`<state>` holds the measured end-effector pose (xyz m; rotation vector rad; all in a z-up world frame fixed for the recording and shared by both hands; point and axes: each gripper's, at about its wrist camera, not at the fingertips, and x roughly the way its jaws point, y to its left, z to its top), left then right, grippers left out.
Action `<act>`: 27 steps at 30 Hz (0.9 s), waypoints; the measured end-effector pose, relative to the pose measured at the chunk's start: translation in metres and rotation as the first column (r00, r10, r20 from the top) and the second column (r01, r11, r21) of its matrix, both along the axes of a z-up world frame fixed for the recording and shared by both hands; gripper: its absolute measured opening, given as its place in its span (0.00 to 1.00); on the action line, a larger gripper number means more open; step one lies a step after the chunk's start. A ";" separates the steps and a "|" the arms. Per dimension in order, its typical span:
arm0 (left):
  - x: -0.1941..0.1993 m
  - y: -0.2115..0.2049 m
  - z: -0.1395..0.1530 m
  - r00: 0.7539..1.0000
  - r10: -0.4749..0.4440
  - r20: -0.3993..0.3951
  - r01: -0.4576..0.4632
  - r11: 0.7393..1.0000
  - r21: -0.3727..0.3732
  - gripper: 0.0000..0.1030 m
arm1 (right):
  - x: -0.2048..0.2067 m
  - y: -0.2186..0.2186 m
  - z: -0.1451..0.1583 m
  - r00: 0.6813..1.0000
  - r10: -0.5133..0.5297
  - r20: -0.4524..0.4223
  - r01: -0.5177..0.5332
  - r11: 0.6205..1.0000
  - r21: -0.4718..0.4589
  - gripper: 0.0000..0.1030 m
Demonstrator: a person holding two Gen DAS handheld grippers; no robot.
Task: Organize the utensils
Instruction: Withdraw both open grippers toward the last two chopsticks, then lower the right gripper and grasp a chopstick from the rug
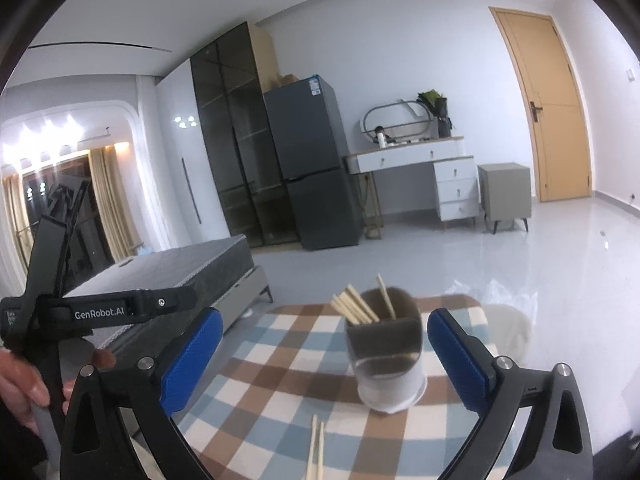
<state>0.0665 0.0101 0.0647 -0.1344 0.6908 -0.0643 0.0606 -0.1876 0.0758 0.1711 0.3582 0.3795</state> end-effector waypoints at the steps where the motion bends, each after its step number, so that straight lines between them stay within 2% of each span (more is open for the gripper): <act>1: -0.001 0.003 -0.005 1.000 0.007 0.004 -0.007 1.000 -0.007 0.90 | -0.002 0.001 -0.003 1.000 0.004 -0.007 -0.004 1.000 -0.003 1.00; 10: -0.012 0.008 -0.052 0.999 0.007 -0.039 -0.008 1.000 -0.023 0.90 | -0.004 0.017 -0.045 0.993 0.010 -0.117 -0.016 0.999 -0.049 1.00; 16: -0.008 0.011 -0.085 0.994 0.028 -0.102 -0.030 1.000 -0.010 0.90 | 0.008 0.025 -0.077 0.973 0.020 -0.231 -0.038 0.996 -0.075 1.00; 20: 0.000 0.018 -0.111 0.983 0.046 -0.181 -0.049 0.999 -0.016 0.90 | 0.021 0.035 -0.099 0.945 0.007 -0.326 -0.055 0.989 -0.139 1.00; 22: 0.002 0.021 -0.121 0.979 0.049 -0.199 -0.051 0.999 -0.008 0.90 | 0.030 0.040 -0.112 0.922 0.017 -0.387 -0.084 0.984 -0.155 0.99; 25: 0.004 0.029 -0.132 0.974 0.072 -0.217 -0.072 0.997 0.005 0.90 | 0.044 0.051 -0.133 0.884 0.016 -0.468 -0.117 0.975 -0.188 0.93; 27: 0.008 0.038 -0.139 0.961 0.090 -0.260 -0.098 0.995 -0.020 0.90 | 0.054 0.057 -0.146 0.856 0.019 -0.517 -0.139 0.971 -0.195 0.86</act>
